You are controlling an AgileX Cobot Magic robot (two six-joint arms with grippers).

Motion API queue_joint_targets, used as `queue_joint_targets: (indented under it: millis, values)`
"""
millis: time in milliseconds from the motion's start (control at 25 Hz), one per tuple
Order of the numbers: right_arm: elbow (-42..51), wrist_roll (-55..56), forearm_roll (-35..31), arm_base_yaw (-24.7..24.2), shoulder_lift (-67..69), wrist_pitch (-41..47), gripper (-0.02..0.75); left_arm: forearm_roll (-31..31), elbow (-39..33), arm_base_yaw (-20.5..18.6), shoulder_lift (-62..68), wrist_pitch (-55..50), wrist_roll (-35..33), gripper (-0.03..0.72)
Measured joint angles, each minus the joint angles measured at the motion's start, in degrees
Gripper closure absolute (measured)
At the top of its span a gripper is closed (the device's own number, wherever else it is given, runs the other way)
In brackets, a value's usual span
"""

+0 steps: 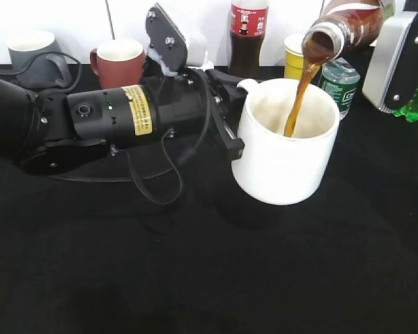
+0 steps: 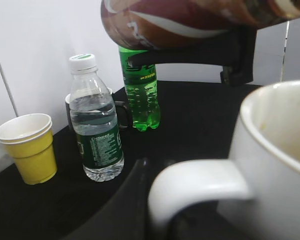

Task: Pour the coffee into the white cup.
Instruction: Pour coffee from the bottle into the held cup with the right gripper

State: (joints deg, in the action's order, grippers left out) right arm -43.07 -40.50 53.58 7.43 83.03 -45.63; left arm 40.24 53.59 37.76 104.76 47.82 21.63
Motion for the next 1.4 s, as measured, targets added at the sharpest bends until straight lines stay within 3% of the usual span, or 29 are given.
queue_joint_targets:
  millis: [1400]
  values:
    - [0.0,-10.25,-0.4,0.0,-0.07,0.04,0.217,3.63,0.0,0.0,0.0,2.46,0.0,0.633]
